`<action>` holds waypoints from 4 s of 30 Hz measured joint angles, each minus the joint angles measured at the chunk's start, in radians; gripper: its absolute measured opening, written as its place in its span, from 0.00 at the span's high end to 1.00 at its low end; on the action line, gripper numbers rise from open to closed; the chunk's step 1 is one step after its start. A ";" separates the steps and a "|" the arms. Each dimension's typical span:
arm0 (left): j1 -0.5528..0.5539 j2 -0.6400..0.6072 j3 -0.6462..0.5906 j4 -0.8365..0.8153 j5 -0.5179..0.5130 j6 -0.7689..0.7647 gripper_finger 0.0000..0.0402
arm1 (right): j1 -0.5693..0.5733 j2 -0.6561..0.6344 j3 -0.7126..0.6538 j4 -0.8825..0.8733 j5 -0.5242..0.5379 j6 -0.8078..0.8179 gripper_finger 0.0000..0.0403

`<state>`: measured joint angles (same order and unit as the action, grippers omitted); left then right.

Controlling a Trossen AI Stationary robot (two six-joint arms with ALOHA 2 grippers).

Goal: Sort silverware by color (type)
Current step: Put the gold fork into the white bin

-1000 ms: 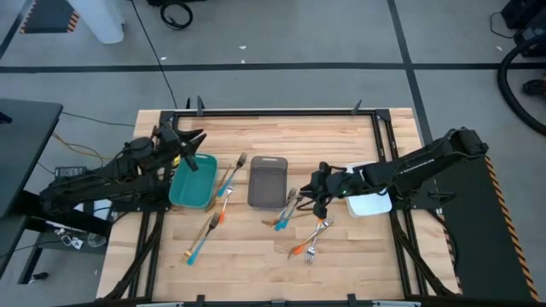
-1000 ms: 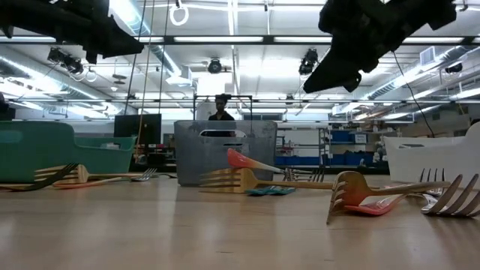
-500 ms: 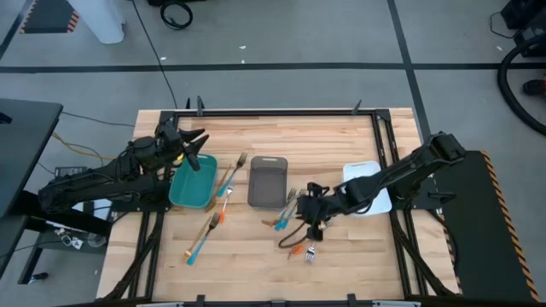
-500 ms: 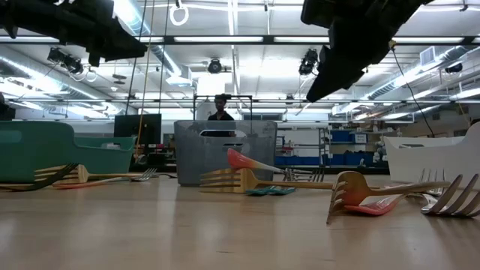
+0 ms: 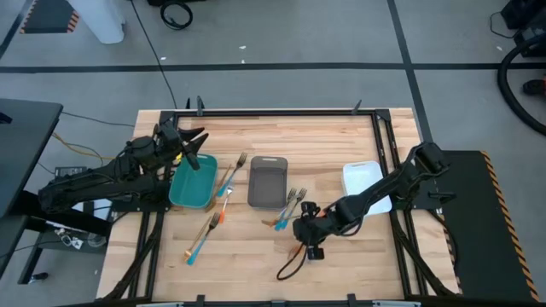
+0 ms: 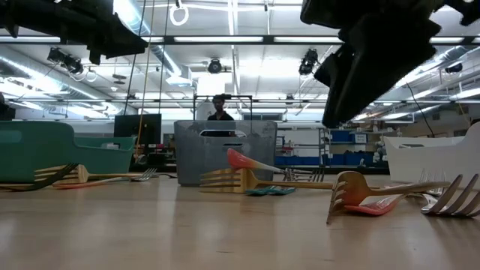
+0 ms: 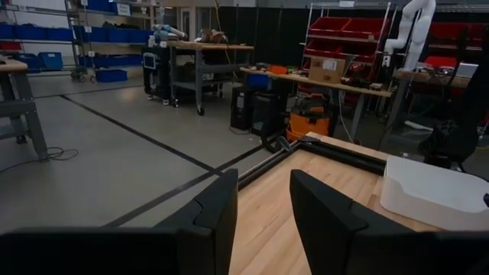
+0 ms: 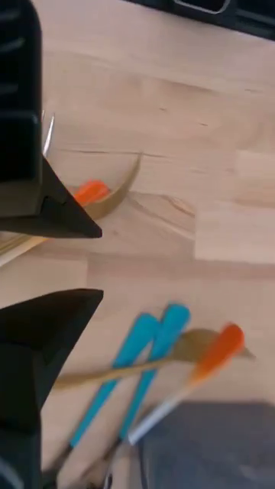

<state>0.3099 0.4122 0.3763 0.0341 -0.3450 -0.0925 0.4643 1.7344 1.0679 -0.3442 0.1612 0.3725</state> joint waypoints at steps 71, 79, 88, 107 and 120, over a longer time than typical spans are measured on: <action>0.000 0.000 0.001 0.066 0.001 0.005 0.68 | 0.061 0.104 -0.072 0.024 -0.028 -0.035 0.89; 0.000 0.000 0.000 0.066 0.001 0.000 0.68 | 0.039 0.068 -0.073 -0.010 -0.036 -0.059 0.89; 0.000 0.000 0.000 0.066 0.001 0.002 0.68 | 0.004 0.051 -0.068 -0.022 -0.077 -0.080 0.89; 0.000 0.000 0.000 0.061 0.001 0.022 0.68 | -0.061 0.038 0.065 -0.035 -0.078 -0.159 0.89; 0.000 0.016 0.000 -0.022 0.001 0.037 0.68 | -0.137 -0.010 0.145 -0.137 -0.066 -0.075 0.89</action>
<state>0.3103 0.4283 0.3759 0.0124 -0.3443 -0.0556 0.3274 1.7245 1.2126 -0.4812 0.0953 0.2973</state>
